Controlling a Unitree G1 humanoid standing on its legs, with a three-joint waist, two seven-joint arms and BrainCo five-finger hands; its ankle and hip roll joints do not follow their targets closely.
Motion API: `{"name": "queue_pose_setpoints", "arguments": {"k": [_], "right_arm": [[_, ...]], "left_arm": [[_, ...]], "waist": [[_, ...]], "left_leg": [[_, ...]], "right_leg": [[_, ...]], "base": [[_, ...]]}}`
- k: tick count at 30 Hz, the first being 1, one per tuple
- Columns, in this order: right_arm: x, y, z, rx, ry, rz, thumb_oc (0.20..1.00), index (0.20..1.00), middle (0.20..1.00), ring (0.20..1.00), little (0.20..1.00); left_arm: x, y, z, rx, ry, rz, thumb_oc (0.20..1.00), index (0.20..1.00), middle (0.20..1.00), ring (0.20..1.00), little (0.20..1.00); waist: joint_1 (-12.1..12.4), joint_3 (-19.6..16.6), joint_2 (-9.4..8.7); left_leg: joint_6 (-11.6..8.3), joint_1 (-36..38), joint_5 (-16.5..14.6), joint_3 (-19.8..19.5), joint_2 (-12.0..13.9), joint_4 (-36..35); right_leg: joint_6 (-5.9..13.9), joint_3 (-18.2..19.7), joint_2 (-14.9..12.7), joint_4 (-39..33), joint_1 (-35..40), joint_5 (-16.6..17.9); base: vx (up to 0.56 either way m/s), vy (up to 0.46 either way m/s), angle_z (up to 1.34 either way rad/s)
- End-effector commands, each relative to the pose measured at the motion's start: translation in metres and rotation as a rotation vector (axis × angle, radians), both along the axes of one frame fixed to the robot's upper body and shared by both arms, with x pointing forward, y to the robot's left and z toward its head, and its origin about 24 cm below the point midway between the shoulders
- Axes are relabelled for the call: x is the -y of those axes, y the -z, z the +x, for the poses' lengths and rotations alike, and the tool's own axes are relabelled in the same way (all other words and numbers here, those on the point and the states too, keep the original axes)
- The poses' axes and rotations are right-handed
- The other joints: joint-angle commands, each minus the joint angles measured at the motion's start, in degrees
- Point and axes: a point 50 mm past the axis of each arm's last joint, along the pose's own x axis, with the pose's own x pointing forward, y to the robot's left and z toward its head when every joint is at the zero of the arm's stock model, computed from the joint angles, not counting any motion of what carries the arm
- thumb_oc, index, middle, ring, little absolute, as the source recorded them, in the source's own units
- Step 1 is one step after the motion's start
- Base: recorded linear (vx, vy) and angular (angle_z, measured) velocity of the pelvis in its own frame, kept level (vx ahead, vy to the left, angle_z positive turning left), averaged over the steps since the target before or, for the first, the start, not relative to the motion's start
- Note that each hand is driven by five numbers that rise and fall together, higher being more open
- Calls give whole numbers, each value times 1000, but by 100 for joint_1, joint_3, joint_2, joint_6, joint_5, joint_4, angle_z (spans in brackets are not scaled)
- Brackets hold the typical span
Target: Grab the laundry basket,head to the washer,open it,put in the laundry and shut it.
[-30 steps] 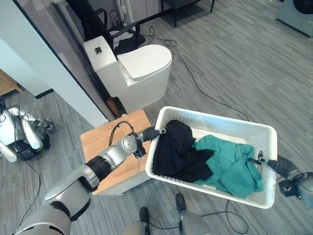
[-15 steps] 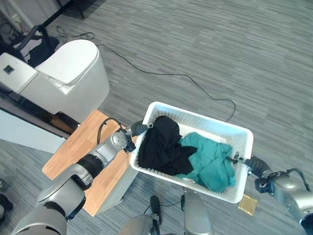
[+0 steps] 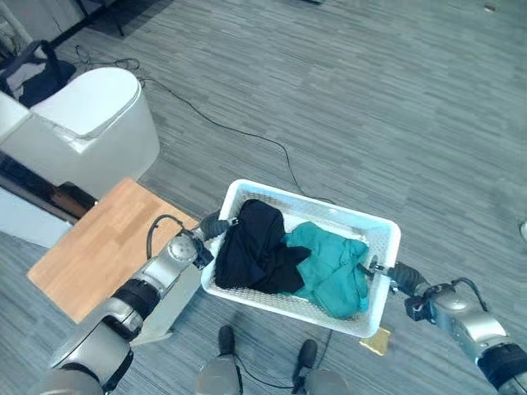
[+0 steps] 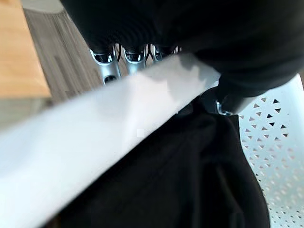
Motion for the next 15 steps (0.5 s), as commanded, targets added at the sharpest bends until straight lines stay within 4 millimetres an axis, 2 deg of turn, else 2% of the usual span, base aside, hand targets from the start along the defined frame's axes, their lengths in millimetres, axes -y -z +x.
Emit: {"name": "queue_pose_setpoints", "arguments": {"k": [1,4,5,6,7,8,9,10,11,12,13,14,15], "right_arm": [[-21,-39,16,216,-128,135,200,200,200,200,200],[-20,-41,15,221,-123,145,200,200,200,200,200],[-20,-41,15,222,-123,145,200,200,200,200,200],[-18,-40,12,214,-116,146,200,200,200,200,200],[-17,-42,11,220,-112,145,200,200,200,200,200],[-14,-42,9,216,-104,139,200,200,200,200,200],[-11,-43,9,219,-93,128,200,200,200,200,200],[-9,-43,9,218,-86,120,200,200,200,200,200],[-9,-41,9,211,-88,119,200,200,200,200,200],[-11,-39,10,204,-91,123,200,200,200,200,200],[-13,-37,12,198,-97,134,200,200,200,200,200],[-14,-36,14,198,-95,138,200,200,200,200,200],[-20,-31,21,203,-82,144,200,200,200,200,200]], "left_arm": [[6,-28,19,92,-5,-60,200,200,200,200,200],[1,-34,22,109,-14,-48,200,200,200,200,200],[1,-34,22,109,-14,-48,200,200,200,200,200],[-1,-39,23,120,-18,-50,200,200,200,200,200],[0,-43,24,133,-17,-57,200,200,200,200,200],[2,-44,25,135,-12,-61,200,200,200,200,200],[3,-47,26,147,-14,-64,200,200,200,200,200],[1,-49,27,158,-23,-66,200,200,200,200,200],[-3,-49,27,158,-36,-64,200,200,200,200,200],[-9,-46,25,150,-48,-58,200,200,200,200,200],[-18,-43,22,139,-63,-49,200,200,200,200,200],[-22,-39,19,127,-72,-45,200,200,200,200,200],[-25,-32,15,107,-79,-49,200,200,200,200,200]], "waist": [[68,-509,14],[92,-425,-70],[85,-435,-73],[128,-316,-157],[141,-244,-194],[137,-217,-207],[163,-165,-231],[236,-134,-247],[356,-117,-251],[491,-119,-227],[597,-138,-208],[673,-140,-215],[784,-183,-197]], "left_leg": [[-358,63,-159,-130,268,-138],[-416,66,-202,-180,566,305],[-414,46,-194,-187,562,308],[-322,-180,-133,-268,725,1036],[-237,-324,-126,-300,711,1335],[-236,-443,-217,-304,697,1606],[-111,-673,-235,-277,508,1679],[-52,-901,-418,-473,146,1658],[-28,-1138,-488,-790,-302,1605],[-41,-1244,-431,-1139,-694,1405],[-70,-1294,-251,-1404,-878,1099],[-103,-1482,-86,-1484,-899,862],[-95,-1665,141,-1207,-920,410]], "right_leg": [[42,463,86,194,-298,-375],[-99,584,358,142,-151,-494],[-99,578,355,140,-165,-488],[-205,665,468,153,-68,-501],[-241,678,506,133,3,-526],[-243,673,548,96,114,-597],[-275,627,526,109,86,-576],[-269,679,523,135,76,-605],[-258,767,569,166,84,-617],[-254,841,649,212,95,-638],[-254,900,719,250,115,-679],[-254,921,760,263,177,-772],[-282,988,858,246,319,-839]], "base": [[18,-239,17],[31,-240,5],[25,-298,-4],[15,-274,-10],[79,-349,-13],[34,-188,-11],[47,-118,-6],[11,-53,7],[100,-37,19],[159,-49,11],[223,-71,-17],[363,-75,-69],[294,-55,-82]]}}
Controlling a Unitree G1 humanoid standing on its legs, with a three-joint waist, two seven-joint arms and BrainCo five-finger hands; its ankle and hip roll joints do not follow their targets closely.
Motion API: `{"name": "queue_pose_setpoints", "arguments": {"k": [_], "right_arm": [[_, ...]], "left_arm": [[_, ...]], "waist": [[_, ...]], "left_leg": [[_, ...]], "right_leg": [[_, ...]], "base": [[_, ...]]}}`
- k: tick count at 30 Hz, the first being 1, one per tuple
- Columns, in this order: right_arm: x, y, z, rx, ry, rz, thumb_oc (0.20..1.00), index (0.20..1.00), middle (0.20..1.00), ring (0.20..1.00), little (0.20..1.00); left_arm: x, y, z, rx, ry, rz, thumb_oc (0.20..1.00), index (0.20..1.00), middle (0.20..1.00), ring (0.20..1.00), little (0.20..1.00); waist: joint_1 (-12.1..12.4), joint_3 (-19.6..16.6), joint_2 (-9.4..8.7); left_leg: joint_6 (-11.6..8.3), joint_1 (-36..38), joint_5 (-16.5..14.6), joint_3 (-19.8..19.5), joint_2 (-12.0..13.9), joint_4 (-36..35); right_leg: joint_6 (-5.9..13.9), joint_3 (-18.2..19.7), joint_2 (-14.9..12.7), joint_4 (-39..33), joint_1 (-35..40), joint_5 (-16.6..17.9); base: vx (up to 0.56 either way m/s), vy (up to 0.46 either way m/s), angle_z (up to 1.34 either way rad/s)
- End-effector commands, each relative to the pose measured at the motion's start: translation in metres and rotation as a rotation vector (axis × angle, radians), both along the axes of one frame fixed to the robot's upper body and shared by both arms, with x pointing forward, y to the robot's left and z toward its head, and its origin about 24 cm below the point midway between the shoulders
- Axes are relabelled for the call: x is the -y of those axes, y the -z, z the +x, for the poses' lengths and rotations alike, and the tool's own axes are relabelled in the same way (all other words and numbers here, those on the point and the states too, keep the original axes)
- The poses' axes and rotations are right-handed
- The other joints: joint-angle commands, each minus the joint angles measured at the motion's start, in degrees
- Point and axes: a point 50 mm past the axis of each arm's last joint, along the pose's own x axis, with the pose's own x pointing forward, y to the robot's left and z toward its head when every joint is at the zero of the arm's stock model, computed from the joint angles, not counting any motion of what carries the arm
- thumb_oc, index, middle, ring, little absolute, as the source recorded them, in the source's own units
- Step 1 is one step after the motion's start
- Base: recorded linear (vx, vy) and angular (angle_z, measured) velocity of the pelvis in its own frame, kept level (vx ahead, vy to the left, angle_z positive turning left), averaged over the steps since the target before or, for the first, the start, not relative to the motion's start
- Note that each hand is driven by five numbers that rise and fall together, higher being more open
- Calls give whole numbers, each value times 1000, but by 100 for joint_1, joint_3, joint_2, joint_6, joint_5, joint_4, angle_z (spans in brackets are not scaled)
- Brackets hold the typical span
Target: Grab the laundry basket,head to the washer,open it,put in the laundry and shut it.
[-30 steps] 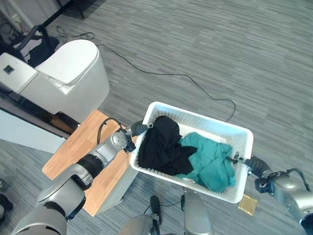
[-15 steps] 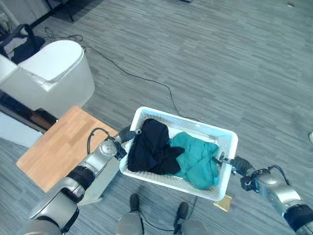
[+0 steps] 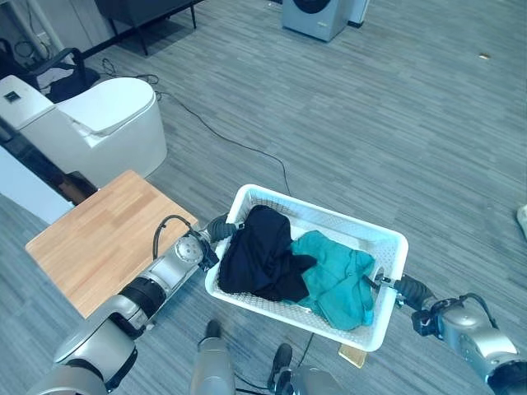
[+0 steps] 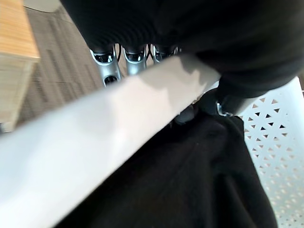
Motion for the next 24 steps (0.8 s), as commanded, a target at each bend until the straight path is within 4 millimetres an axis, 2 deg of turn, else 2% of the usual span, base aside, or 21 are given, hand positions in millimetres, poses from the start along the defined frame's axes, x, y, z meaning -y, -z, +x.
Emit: {"name": "queue_pose_setpoints", "arguments": {"k": [1,4,5,7,9,11,12,13,14,15,16,17,19,21,22,23,24], "right_arm": [[-14,-37,29,216,-68,112,200,200,200,200,200],[-31,-29,41,220,-68,145,200,200,200,200,200],[-38,-26,42,211,-81,161,200,200,200,200,200],[-48,-18,41,197,-90,180,200,200,200,200,200],[-60,-16,42,197,-120,207,200,200,200,200,200],[-68,-13,40,192,-140,223,200,200,200,200,200],[-71,-11,39,188,-146,228,200,200,200,200,200],[-76,-9,39,185,-155,231,200,200,200,200,200],[-77,-9,40,188,-161,230,200,200,200,200,200],[-77,-9,39,185,-163,228,200,200,200,200,200],[-77,-10,40,187,-166,222,200,200,200,200,200],[-77,-11,40,193,-169,226,200,200,200,200,200],[-79,-13,41,207,-167,238,200,200,200,200,200],[-80,-13,40,207,-165,246,200,200,200,200,200],[-77,-12,38,205,-150,248,200,200,200,200,200],[-73,-11,36,199,-137,241,200,200,200,200,200],[-69,-9,34,195,-122,235,200,200,200,200,200]], "left_arm": [[-17,-37,18,131,-70,-68,200,200,200,200,200],[-30,-28,13,108,-125,-83,200,200,200,200,200],[-37,-26,10,100,-147,-86,200,200,200,200,200],[-43,-21,4,91,-163,-96,200,200,200,200,200],[-52,-16,-2,82,-187,-99,200,200,200,200,200],[-61,-13,-8,77,-210,-95,200,200,200,200,200],[-62,-12,-9,76,-214,-92,200,200,200,200,200],[-65,-9,-11,70,-224,-80,200,200,200,200,200],[-63,-8,-11,69,-218,-76,200,200,200,200,200],[-63,-9,-11,72,-217,-73,200,200,200,200,200],[-61,-11,-10,80,-210,-69,200,200,200,200,200],[-61,-12,-10,83,-211,-69,200,200,200,200,200],[-62,-15,-7,97,-224,-77,200,200,200,200,200],[-60,-16,-7,99,-224,-88,200,200,200,200,200],[-59,-14,-8,93,-222,-91,200,200,200,200,200],[-60,-13,-9,89,-221,-93,200,200,200,200,200],[-60,-10,-10,81,-222,-96,200,200,200,200,200]], "waist": [[171,-157,-79],[363,-173,-124],[392,-280,-117],[423,-397,-201],[476,-474,-348],[537,-532,-486],[550,-571,-556],[548,-615,-608],[539,-598,-624],[496,-586,-576],[400,-525,-534],[322,-484,-452],[168,-382,-247],[29,-318,-67],[-84,-307,4],[-185,-313,36],[-271,-273,29]], "left_leg": [[429,-224,357,563,83,-341],[427,-305,456,674,37,-576],[486,-132,462,738,97,-698],[586,-68,629,624,69,-520],[659,-43,504,640,14,-305],[756,-1,270,857,2,6],[809,41,143,959,-41,89],[944,267,-97,1089,-122,81],[1007,349,-183,1124,-164,85],[1059,462,-249,1101,-158,55],[1166,596,-360,1048,-190,61],[1217,732,-423,991,-183,37],[1300,1078,-547,881,-97,-79],[1293,1395,-652,714,-47,-161],[1279,1607,-765,569,-35,-168],[1250,1727,-857,479,-45,-141],[1210,1848,-1006,401,-84,-61]], "right_leg": [[668,301,250,-464,911,-314],[665,614,368,-458,1147,-446],[686,702,407,-471,1269,-552],[656,837,349,-430,1462,-662],[691,952,208,-223,1531,-741],[803,995,44,97,1543,-727],[895,971,-46,261,1535,-580],[1134,911,-198,807,1366,-203],[1310,883,-273,1323,1168,185],[1409,854,-320,1834,926,429],[1517,921,-360,2417,687,814],[1494,955,-350,2802,483,865],[1361,899,-452,3349,-168,623],[1157,785,-541,2987,-609,250],[1045,838,-419,2652,-828,-43],[1029,938,-314,2279,-916,-41],[1046,1123,-252,1568,-966,52]], "base": [[320,-23,-80],[311,17,-46],[478,65,-61],[514,86,-59],[483,101,-53],[467,123,-41],[549,189,-34],[527,199,-34],[453,195,-21],[317,137,-39],[273,121,-39],[286,117,7],[313,104,72],[376,29,45],[435,-49,45],[464,-94,53],[448,-112,63]]}}
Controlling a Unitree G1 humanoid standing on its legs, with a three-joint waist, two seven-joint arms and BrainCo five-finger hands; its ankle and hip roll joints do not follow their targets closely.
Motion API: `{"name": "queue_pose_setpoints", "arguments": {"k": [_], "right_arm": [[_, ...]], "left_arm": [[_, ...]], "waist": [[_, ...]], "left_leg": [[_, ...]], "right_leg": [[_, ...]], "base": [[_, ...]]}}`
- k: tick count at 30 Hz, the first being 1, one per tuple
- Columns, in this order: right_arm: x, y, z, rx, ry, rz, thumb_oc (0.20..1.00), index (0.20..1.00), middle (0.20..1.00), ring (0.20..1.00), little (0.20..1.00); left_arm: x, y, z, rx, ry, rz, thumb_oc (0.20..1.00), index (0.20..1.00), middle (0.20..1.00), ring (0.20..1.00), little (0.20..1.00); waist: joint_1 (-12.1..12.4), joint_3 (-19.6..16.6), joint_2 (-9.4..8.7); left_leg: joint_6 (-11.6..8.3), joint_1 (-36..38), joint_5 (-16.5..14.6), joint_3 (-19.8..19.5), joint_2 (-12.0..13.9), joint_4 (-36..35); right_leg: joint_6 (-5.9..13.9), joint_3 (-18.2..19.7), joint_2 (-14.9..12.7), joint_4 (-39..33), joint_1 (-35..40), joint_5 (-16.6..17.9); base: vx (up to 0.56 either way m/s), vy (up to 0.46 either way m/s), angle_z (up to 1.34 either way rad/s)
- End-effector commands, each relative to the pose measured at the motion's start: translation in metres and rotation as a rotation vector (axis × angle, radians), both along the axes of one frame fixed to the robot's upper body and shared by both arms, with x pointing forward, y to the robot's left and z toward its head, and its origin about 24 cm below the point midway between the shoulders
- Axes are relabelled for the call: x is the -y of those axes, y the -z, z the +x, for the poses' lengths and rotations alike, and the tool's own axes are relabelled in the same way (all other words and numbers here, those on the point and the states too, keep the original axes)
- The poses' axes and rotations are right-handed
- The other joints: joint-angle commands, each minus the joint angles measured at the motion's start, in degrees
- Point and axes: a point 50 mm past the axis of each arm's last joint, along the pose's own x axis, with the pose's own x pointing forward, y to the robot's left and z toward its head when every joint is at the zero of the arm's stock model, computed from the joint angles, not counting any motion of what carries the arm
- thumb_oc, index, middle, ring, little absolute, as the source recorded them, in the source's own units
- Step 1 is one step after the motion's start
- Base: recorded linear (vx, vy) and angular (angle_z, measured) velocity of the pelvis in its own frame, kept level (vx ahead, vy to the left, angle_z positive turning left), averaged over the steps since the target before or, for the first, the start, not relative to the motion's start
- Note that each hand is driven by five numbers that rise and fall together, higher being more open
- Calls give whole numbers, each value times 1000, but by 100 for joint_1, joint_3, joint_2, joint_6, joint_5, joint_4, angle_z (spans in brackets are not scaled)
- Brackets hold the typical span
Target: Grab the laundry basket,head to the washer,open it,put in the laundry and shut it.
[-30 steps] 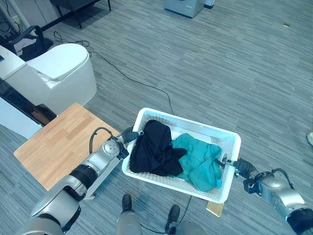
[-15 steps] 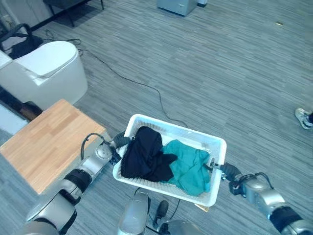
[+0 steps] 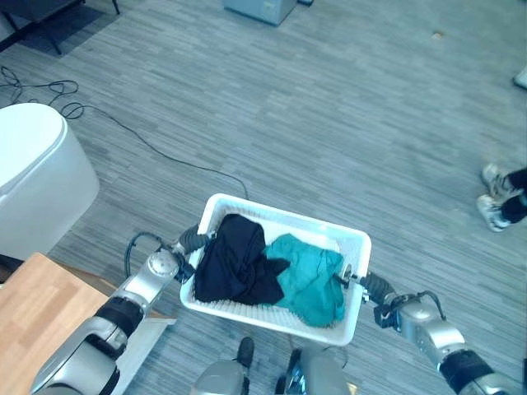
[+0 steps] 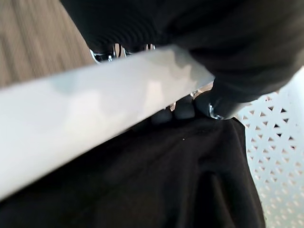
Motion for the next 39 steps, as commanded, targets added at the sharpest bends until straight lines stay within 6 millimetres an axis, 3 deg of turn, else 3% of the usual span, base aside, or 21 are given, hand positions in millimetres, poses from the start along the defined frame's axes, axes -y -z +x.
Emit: {"name": "queue_pose_setpoints", "arguments": {"k": [1,3,5,9,11,12,13,14,15,17,18,21,22,23,26,30,33,35,37,39], "right_arm": [[-16,-33,17,189,-93,144,200,200,200,200,200],[-12,-32,15,183,-85,136,200,200,200,200,200],[-11,-29,13,174,-82,133,200,200,200,200,200],[-7,-25,7,157,-62,139,200,200,200,200,200],[-5,-25,6,152,-61,132,200,200,200,200,200],[-3,-25,5,153,-53,134,200,200,200,200,200],[-3,-24,4,154,-34,142,200,200,200,200,200],[-5,-23,5,152,-37,147,200,200,200,200,200],[-5,-24,5,154,-34,148,200,200,200,200,200],[-1,-25,2,157,-17,136,200,200,200,200,200],[3,-25,3,160,-5,121,200,200,200,200,200],[1,-27,1,167,-7,127,200,200,200,200,200],[0,-27,1,170,-11,132,200,200,200,200,200],[-1,-25,3,179,-2,133,200,200,200,200,200],[-5,-23,8,190,14,146,200,200,200,200,200],[-16,-19,14,175,-4,165,200,200,200,200,200],[-26,-15,16,166,-16,190,200,200,200,200,200],[-29,-10,15,151,-19,188,200,200,200,200,200],[-30,-8,15,143,-8,184,200,200,200,200,200],[-29,-8,17,144,-11,173,200,200,200,200,200]], "left_arm": [[-17,-14,-1,78,-50,-45,200,200,200,200,200],[-15,-12,-1,79,-47,-47,200,200,200,200,200],[-14,-10,-1,78,-48,-38,200,200,200,200,200],[-10,-14,4,96,-39,-25,200,200,200,200,200],[-8,-13,4,96,-37,-28,200,200,200,200,200],[-4,-12,4,94,-29,-41,200,200,200,200,200],[0,-13,4,94,-24,-55,200,200,200,200,200],[-1,-13,3,91,-27,-62,200,200,200,200,200],[-2,-15,3,98,-26,-68,200,200,200,200,200],[1,-18,4,108,-18,-71,200,200,200,200,200],[3,-20,6,108,-15,-73,200,200,200,200,200],[2,-19,6,107,-20,-74,200,200,200,200,200],[1,-20,6,112,-23,-73,200,200,200,200,200],[3,-23,8,122,-14,-61,200,200,200,200,200],[3,-23,10,121,-17,-55,200,200,200,200,200],[-3,-20,10,109,-39,-52,200,200,200,200,200],[-11,-17,7,102,-57,-44,200,200,200,200,200],[-14,-17,6,102,-63,-35,200,200,200,200,200],[-16,-18,7,101,-64,-24,200,200,200,200,200],[-16,-20,7,107,-62,-18,200,200,200,200,200]], "waist": [[-66,-317,-98],[-191,-320,-77],[-285,-326,-15],[-412,-550,-51],[-464,-643,2],[-528,-779,101],[-489,-761,55],[-405,-739,-2],[-335,-699,-42],[-233,-623,-188],[-142,-542,-250],[102,-466,-264],[178,-480,-268],[315,-493,-217],[480,-475,-156],[610,-677,-116],[726,-825,-253],[735,-890,-320],[694,-893,-342],[593,-850,-230]], "left_leg": [[-331,-117,-613,40,206,483],[-402,135,-821,-113,173,564],[-496,491,-993,-187,233,586],[-667,953,-1134,-349,358,823],[-750,1020,-1090,-308,483,988],[-977,791,-383,-199,775,1826],[-1007,104,488,14,986,3279],[-956,-151,728,85,1039,3814],[-912,-440,852,54,1083,4338],[-772,-926,873,265,1209,4577],[-696,-1381,552,343,1192,4600],[-721,-1932,216,468,797,3442],[-764,-1910,258,479,712,2577],[-906,-1897,705,448,756,1048],[-1007,-2009,954,290,732,-111],[-993,-1754,1214,380,850,-159],[-845,-1720,928,466,726,420],[-702,-1582,696,582,607,571],[-515,-1370,429,731,468,637],[-346,-1132,234,788,452,632]], "right_leg": [[479,494,155,-2745,851,1506],[635,509,73,-3751,557,2054],[782,216,15,-4267,293,2285],[697,65,-88,-4049,591,2642],[639,17,-52,-3913,686,2633],[463,-81,95,-3710,926,2445],[189,-178,174,-3663,1277,2192],[67,-194,245,-3723,1477,2075],[-46,-117,372,-3739,1622,1958],[-166,-53,426,-3763,1925,1748],[-168,-38,426,-3791,2087,1669],[-116,60,482,-3793,2462,1430],[-72,69,464,-3811,2564,1354],[-41,40,570,-3902,2872,1207],[-31,77,649,-3915,3198,989],[31,289,593,-3849,3570,684],[185,475,334,-3356,3707,642],[369,456,144,-2801,3565,914],[651,463,-83,-1821,3193,1587],[809,465,-205,-751,2649,2154]], "base": [[487,-126,70],[499,-114,85],[520,-121,95],[520,-196,77],[443,-215,39],[550,-400,25],[661,-516,39],[449,-441,47],[356,-357,15],[298,-307,-39],[264,-200,-14],[356,-55,-20],[593,15,-23],[577,33,-25],[487,38,-17],[486,109,-58],[546,165,-41],[443,180,-62],[371,203,-36],[274,185,-20]]}}
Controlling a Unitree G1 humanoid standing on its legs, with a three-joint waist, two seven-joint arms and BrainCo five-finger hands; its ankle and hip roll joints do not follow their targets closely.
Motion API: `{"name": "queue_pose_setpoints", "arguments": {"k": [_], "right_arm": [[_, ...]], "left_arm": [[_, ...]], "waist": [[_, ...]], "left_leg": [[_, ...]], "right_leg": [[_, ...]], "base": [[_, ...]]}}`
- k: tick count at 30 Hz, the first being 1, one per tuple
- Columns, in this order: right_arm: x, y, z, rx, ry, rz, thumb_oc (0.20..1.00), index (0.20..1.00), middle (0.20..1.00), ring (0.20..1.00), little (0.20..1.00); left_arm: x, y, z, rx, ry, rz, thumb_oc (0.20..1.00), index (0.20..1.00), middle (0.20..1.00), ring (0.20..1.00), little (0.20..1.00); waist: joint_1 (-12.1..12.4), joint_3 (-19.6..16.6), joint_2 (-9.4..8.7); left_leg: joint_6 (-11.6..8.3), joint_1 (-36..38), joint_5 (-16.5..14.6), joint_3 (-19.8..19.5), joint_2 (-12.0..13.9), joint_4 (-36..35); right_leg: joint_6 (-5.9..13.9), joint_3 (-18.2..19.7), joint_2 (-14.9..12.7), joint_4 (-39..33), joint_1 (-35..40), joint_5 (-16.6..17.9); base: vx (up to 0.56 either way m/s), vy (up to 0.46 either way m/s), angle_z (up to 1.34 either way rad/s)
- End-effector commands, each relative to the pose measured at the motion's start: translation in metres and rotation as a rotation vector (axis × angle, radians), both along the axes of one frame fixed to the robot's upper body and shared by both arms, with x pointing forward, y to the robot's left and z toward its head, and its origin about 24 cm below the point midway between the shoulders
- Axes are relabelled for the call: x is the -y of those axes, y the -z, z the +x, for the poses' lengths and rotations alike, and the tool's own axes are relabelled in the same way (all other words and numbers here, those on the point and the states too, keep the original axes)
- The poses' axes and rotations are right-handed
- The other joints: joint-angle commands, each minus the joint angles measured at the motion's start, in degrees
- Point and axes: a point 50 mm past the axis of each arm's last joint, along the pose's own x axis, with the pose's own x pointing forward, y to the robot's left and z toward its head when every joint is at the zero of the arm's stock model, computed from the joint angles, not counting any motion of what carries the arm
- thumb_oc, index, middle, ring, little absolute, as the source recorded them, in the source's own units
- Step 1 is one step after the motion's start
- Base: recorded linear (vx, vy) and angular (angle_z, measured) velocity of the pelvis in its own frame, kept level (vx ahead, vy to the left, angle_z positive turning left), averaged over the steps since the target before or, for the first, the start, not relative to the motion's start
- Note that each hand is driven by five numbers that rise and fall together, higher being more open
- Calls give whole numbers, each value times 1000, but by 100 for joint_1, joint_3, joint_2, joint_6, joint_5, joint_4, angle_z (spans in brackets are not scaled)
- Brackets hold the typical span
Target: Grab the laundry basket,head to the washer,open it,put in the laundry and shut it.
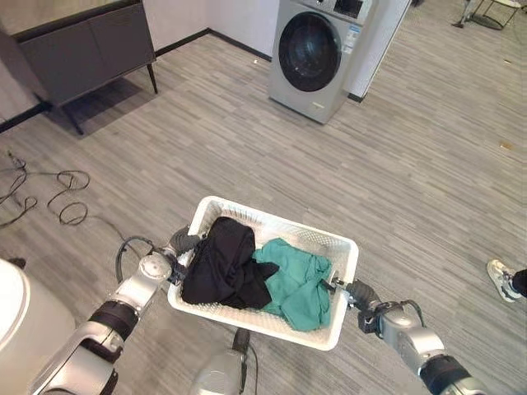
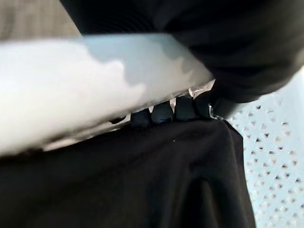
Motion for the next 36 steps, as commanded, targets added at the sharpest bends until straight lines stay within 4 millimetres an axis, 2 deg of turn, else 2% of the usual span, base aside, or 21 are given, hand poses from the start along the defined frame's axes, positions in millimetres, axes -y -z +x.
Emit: {"name": "queue_pose_setpoints", "arguments": {"k": [1,2,3,4,6,8,10,13,18,21,22,23,24,25,27,28,29,31,33,34,36], "right_arm": [[2,-33,24,195,-36,69,200,200,200,200,200],[4,-34,24,200,-25,66,200,200,200,200,200],[10,-36,22,205,-13,51,200,200,200,200,200],[10,-36,22,205,-12,51,200,200,200,200,200],[20,-37,19,204,13,31,200,200,200,200,200],[29,-38,18,205,34,8,200,200,200,200,200],[34,-39,18,208,46,-4,200,200,200,200,200],[41,-39,12,207,71,-14,200,200,200,200,200],[44,-35,5,194,82,-7,200,200,200,200,200],[45,-32,1,175,73,-13,200,200,200,200,200],[46,-32,1,175,73,-14,200,200,200,200,200],[45,-30,0,164,63,-13,200,200,200,200,200],[45,-30,0,164,63,-13,200,200,200,200,200],[45,-34,2,175,60,-6,200,200,200,200,200],[45,-34,2,175,60,-5,200,200,200,200,200],[44,-39,5,193,51,-13,200,200,200,200,200],[45,-41,7,199,54,-21,200,200,200,200,200],[46,-45,9,209,50,-37,200,200,200,200,200],[45,-47,9,218,36,-40,200,200,200,200,200],[44,-48,10,223,30,-39,200,200,200,200,200],[44,-51,13,242,25,-52,200,200,200,200,200]], "left_arm": [[0,-22,10,104,5,-29,200,200,200,200,200],[0,-23,11,106,5,-24,200,200,200,200,200],[2,-26,12,108,14,-21,200,200,200,200,200],[2,-26,12,108,14,-21,200,200,200,200,200],[8,-26,13,107,38,-21,200,200,200,200,200],[9,-28,15,111,47,-14,200,200,200,200,200],[13,-29,17,114,59,-13,200,200,200,200,200],[18,-33,22,137,70,5,200,200,200,200,200],[23,-25,21,114,91,17,200,200,200,200,200],[24,-17,16,92,87,-13,200,200,200,200,200],[24,-17,16,92,86,-14,200,200,200,200,200],[19,-12,10,78,57,-47,200,200,200,200,200],[18,-12,10,78,57,-47,200,200,200,200,200],[11,-13,8,82,33,-56,200,200,200,200,200],[11,-13,8,82,33,-56,200,200,200,200,200],[7,-17,8,91,17,-53,200,200,200,200,200],[8,-19,9,99,19,-57,200,200,200,200,200],[10,-26,14,122,17,-64,200,200,200,200,200],[11,-28,15,132,14,-65,200,200,200,200,200],[12,-30,17,141,15,-63,200,200,200,200,200],[15,-36,21,163,23,-58,200,200,200,200,200]], "waist": [[-95,-463,402],[-163,-408,467],[-308,-362,577],[-324,-344,567],[-523,-294,630],[-675,-306,615],[-769,-289,585],[-1028,-221,566],[-1193,-402,594],[-1289,-540,702],[-1294,-544,711],[-1270,-633,732],[-1283,-642,737],[-1155,-550,586],[-1158,-548,600],[-992,-425,478],[-894,-349,406],[-745,-232,343],[-631,-216,299],[-600,-219,316],[-516,-201,322]], "left_leg": [[-139,-103,-259,-89,492,241],[-77,76,-384,-40,501,242],[-67,352,-543,32,550,200],[-67,369,-551,16,534,204],[-123,666,-688,-25,539,134],[-211,844,-831,-15,541,88],[-324,1069,-1024,-28,537,68],[-479,1526,-1388,-143,555,165],[-645,2050,-1568,-255,714,169],[-807,2110,-1244,-310,988,650],[-811,2104,-1253,-314,997,662],[-997,1682,-93,-209,1375,2084],[-1003,1646,-110,-227,1383,2127],[-992,1006,520,-157,1543,3497],[-998,981,500,-170,1561,3543],[-943,581,551,12,1710,4217],[-912,283,434,147,1791,4353],[-870,-193,74,358,1801,4116],[-857,-533,-47,506,1637,3310],[-879,-525,-112,594,1652,2704],[-919,-502,78,695,1613,1177]], "right_leg": [[-49,-252,7,110,-772,1613],[-83,-454,-189,455,-1001,1632],[-222,-858,-440,411,-1387,1437],[-221,-873,-460,429,-1365,1412],[-327,-1146,-388,10,-1681,1002],[-364,-1291,-279,-1014,-1820,823],[-320,-1239,-158,-2265,-1858,1045],[8,-788,-98,-3636,-2391,1718],[29,-1063,-103,-3741,-2310,1951],[-162,-1122,79,-3364,-2138,1970],[-165,-1128,85,-3356,-2141,1963],[-505,-1223,374,-3223,-1791,1611],[-510,-1237,378,-3220,-1803,1610],[-788,-1265,478,-3297,-1423,1403],[-793,-1272,495,-3298,-1426,1405],[-952,-1215,606,-3358,-1136,1213],[-974,-1223,592,-3394,-978,1144],[-969,-1162,614,-3429,-707,998],[-912,-1112,586,-3437,-561,897],[-856,-1134,579,-3446,-488,840],[-775,-1185,543,-3453,-283,711]], "base": [[292,183,0],[425,219,-2],[330,154,-9],[331,105,-12],[296,11,20],[327,-78,48],[369,-144,13],[437,-164,5],[431,-188,27],[398,-228,38],[508,-422,-6],[376,-342,-13],[585,-619,-16],[202,-281,-8],[182,-245,-19],[236,-296,-38],[312,-347,-44],[241,-130,-35],[236,-6,-33],[259,53,-15],[393,119,-24]]}}
